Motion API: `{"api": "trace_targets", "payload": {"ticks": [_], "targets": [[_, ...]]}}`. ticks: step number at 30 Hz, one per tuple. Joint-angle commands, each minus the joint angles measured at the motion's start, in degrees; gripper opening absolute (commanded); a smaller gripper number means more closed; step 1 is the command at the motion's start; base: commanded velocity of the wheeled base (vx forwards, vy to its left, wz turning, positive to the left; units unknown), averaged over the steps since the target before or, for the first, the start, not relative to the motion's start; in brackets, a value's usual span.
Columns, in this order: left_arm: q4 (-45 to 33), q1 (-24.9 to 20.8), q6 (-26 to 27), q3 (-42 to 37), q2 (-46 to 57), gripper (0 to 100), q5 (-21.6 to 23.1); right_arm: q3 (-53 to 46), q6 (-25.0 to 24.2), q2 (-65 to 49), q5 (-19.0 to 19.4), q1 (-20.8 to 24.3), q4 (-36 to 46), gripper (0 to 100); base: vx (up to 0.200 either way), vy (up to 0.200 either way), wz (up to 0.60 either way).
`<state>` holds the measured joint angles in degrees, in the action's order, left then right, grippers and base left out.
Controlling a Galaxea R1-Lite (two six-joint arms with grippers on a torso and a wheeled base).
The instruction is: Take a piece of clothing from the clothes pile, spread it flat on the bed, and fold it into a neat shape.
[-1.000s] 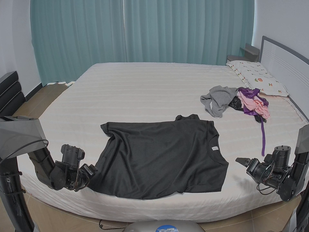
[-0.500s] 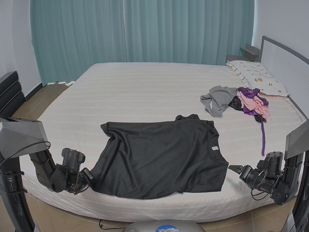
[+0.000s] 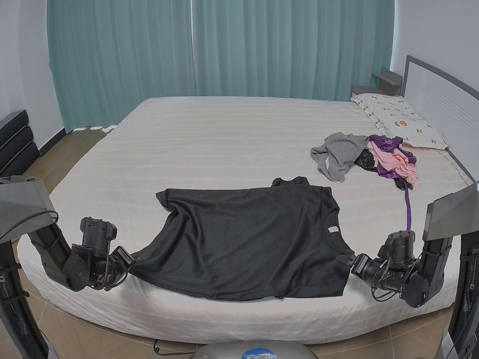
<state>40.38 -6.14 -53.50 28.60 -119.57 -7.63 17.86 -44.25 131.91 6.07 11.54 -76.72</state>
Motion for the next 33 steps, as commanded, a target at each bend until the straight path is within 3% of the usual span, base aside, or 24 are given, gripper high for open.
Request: {"api": "trace_targets", "payload": {"ticks": [1, 10, 11, 16, 18, 19, 24, 33], "targets": [[0.1, 0.5, 0.0, 0.0, 1.1, 0, 0.0, 3.6, 0.2, 1.8, -0.6, 1.9, 1.8, 100, 0.000, 0.000, 0.00], [0.1, 0.6, 0.0, 0.0, 1.3, 0, 0.1, 6.5, 0.7, 3.7, -0.7, 2.6, 5.5, 100, 0.000, 0.000, 0.00], [0.1, 0.6, 0.0, 0.0, 1.4, 0, 0.1, 6.7, 0.8, 3.8, -0.7, 2.7, 5.3, 0, 0.000, 0.000, 0.00], [0.1, 0.6, 0.0, 0.1, 1.4, 0, 0.1, 8.2, 1.4, 3.8, -1.6, 2.7, 6.2, 0, 0.000, 0.000, 0.00], [0.1, 0.6, 0.0, 0.1, 1.4, 0, 0.1, 9.4, 1.4, 3.7, -3.0, 2.9, 7.5, 0, 0.000, 0.000, 0.00], [0.1, 0.8, -0.2, 0.6, 1.3, 0, 0.1, 11.8, 1.1, 3.4, -5.7, 2.9, 8.2, 0, 0.000, 0.000, 0.00], [0.8, 1.2, -0.7, 1.0, 1.1, 0, 0.2, 16.9, 1.4, 1.6, -7.7, 1.9, 9.0, 0, 0.000, 0.000, 0.00], [5.9, 1.7, -2.1, 0.5, 0.6, 0, -0.3, 32.2, 1.1, -2.1, -11.4, 0.6, 22.5, 0, 0.000, 0.000, 0.00]]}}
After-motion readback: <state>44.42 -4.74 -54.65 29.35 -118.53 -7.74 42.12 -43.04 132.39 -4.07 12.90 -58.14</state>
